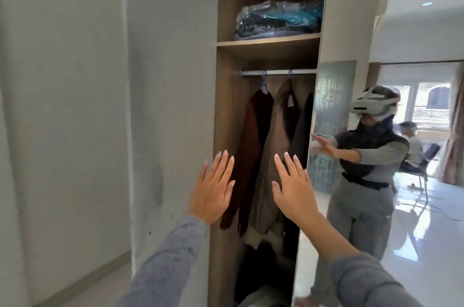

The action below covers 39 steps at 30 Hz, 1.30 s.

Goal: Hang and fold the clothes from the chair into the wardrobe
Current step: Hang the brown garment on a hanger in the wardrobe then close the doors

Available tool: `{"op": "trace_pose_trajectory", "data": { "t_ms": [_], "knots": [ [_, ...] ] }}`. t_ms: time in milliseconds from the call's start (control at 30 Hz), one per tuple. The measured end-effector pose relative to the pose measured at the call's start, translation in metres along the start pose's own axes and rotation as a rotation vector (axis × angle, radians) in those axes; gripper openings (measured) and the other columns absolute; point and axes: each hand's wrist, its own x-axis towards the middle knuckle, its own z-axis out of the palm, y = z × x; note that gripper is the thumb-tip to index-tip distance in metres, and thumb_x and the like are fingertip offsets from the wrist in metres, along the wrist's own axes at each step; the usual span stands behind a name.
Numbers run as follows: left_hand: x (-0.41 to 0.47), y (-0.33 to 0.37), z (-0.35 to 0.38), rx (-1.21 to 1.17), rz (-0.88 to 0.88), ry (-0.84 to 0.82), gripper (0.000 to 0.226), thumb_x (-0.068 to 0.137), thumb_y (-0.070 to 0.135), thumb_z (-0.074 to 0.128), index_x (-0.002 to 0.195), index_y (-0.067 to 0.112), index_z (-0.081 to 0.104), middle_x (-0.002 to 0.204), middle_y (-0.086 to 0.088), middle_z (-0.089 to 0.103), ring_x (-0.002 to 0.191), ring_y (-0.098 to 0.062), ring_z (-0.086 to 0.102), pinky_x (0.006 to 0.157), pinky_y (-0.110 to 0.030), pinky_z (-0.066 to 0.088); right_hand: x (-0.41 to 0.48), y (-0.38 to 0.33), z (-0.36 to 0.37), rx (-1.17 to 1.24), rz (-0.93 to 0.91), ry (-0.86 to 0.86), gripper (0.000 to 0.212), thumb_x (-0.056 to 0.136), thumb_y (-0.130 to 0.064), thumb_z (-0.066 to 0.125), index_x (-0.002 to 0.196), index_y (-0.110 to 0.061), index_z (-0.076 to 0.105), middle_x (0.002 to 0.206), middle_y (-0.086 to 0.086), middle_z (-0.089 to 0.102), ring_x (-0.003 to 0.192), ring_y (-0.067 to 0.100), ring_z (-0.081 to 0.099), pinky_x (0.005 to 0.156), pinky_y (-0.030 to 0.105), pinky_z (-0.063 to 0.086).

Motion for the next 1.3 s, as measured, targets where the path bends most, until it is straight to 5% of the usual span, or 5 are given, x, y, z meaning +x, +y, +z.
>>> {"op": "trace_pose_trajectory", "data": {
  "t_ms": [333, 667, 900, 1200, 1300],
  "knots": [
    [-0.036, -0.163, -0.079, 0.147, -0.171, 0.092, 0.057, 0.093, 0.032, 0.032, 0.145, 0.008, 0.028, 0.151, -0.010, 0.032, 0.140, -0.022, 0.026, 0.112, -0.039, 0.020, 0.040, -0.189, 0.020, 0.191, -0.204, 0.045, 0.063, 0.096, -0.025, 0.041, 0.151, -0.021, 0.010, 0.159, 0.004, 0.006, 0.147, 0.023, -0.001, 0.117, 0.039, 0.007],
    [-0.041, -0.248, -0.058, -0.097, -0.135, 0.038, 0.060, 0.100, 0.036, 0.010, 0.146, -0.001, 0.019, 0.155, -0.014, 0.016, 0.143, -0.024, 0.018, 0.117, -0.033, 0.012, 0.102, -0.339, 0.030, 0.238, -0.377, 0.155, 0.058, 0.102, -0.025, 0.031, 0.151, -0.023, 0.001, 0.159, 0.001, -0.008, 0.146, 0.016, -0.011, 0.117, 0.029, -0.008],
    [-0.042, -0.242, -0.030, -0.528, -0.092, 0.010, 0.058, 0.100, 0.037, 0.022, 0.152, 0.019, 0.002, 0.159, 0.001, 0.001, 0.145, -0.011, 0.013, 0.114, -0.027, 0.028, 0.122, -0.365, 0.041, 0.006, -0.478, 0.014, 0.062, 0.099, -0.008, 0.033, 0.151, -0.017, 0.000, 0.158, 0.004, -0.013, 0.144, 0.015, -0.017, 0.106, 0.021, -0.014],
    [-0.041, -0.218, -0.012, -0.789, -0.081, 0.059, 0.059, 0.101, 0.029, 0.026, 0.145, 0.024, -0.012, 0.154, 0.014, -0.005, 0.133, 0.010, 0.007, 0.101, 0.005, 0.007, 0.129, -0.327, 0.042, -0.538, -0.486, 0.043, 0.065, 0.100, -0.034, 0.029, 0.147, 0.006, 0.007, 0.156, 0.020, -0.009, 0.144, 0.031, -0.016, 0.120, 0.041, -0.002],
    [-0.037, -0.199, -0.008, -0.825, 0.024, 0.092, 0.061, 0.101, 0.029, 0.027, 0.143, 0.030, -0.017, 0.154, 0.018, -0.010, 0.140, 0.003, 0.008, 0.107, -0.003, 0.015, 0.118, -0.301, 0.038, -0.589, -0.518, 0.166, 0.059, 0.100, -0.035, 0.031, 0.142, 0.007, 0.028, 0.155, 0.021, 0.010, 0.144, 0.032, -0.009, 0.112, 0.040, -0.024]
  ]
}}
